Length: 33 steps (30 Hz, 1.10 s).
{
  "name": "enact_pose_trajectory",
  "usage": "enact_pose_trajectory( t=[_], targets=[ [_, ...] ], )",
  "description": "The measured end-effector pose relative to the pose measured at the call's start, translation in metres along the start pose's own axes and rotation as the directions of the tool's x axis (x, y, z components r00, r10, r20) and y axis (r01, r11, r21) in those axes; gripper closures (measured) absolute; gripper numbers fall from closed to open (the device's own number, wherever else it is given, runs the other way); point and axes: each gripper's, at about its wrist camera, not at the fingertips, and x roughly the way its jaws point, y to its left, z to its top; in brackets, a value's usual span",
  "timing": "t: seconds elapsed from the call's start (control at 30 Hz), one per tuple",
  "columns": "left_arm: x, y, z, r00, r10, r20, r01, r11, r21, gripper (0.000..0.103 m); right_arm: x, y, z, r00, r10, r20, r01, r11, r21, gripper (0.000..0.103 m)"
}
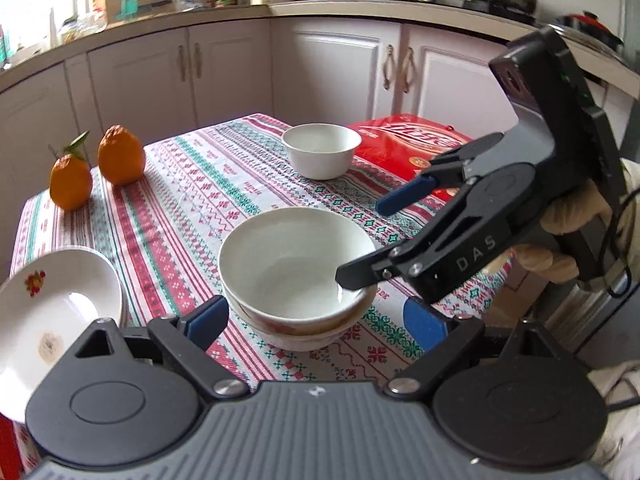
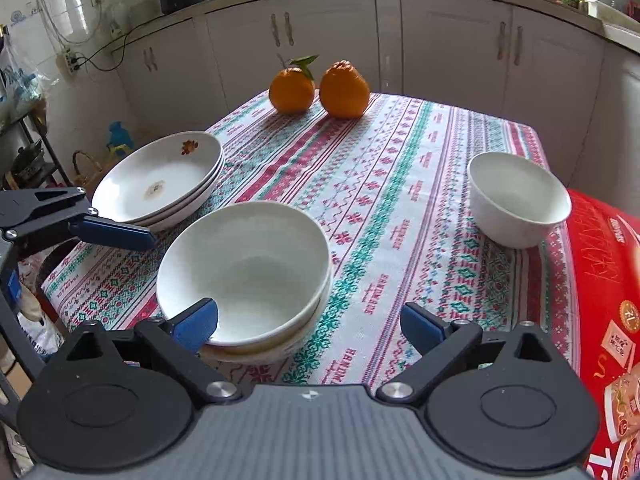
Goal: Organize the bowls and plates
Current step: 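Withdraw the right gripper up from the bowl stack, then grasp the rim of the last white bowl by the red box with the left gripper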
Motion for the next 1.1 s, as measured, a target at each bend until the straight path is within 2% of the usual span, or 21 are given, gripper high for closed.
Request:
enact_pose_trajectory(
  t=[0.13,0.27,0.4,0.43,0.63,0.8,1.1],
  targets=[
    [-0.004,0.005,0.011,1.000,-0.019,-0.011,0.019,0.999,0.039,0.009,-0.014,-0.008,0.001,0.998,-0.018,0.054,0.017,1.000,0.012,0.000],
    [0.000,0.016,0.032,0.999,-0.044,-0.010,0.044,0.998,0.051,0.009,-0.022,-0.024,0.000,0.993,-0.076,0.090,0.073,0.996,0.042,0.000],
    [0.015,0.025,0.059,0.998,-0.068,-0.004,0.068,0.996,0.061,0.006,-0.021,-0.043,-0.002,0.980,-0.172,0.103,0.167,0.984,0.057,0.000],
    [0.021,0.027,0.066,0.998,-0.067,0.000,0.067,0.995,0.072,0.004,-0.021,-0.047,-0.003,0.976,-0.194,0.104,0.188,0.980,0.056,0.000],
    [0.067,0.036,0.105,0.998,-0.062,-0.008,0.062,0.992,0.109,0.004,-0.010,-0.067,-0.005,0.952,-0.288,0.104,0.287,0.958,0.022,0.000],
    [0.108,0.043,0.131,0.996,-0.084,-0.029,0.087,0.988,0.124,0.004,0.004,-0.089,0.000,0.952,-0.296,0.082,0.293,0.955,0.045,0.000],
    [0.169,0.041,0.161,0.992,-0.109,-0.063,0.118,0.978,0.171,0.004,0.029,-0.118,0.009,0.939,-0.338,0.069,0.334,0.940,0.071,0.000]
  ],
)
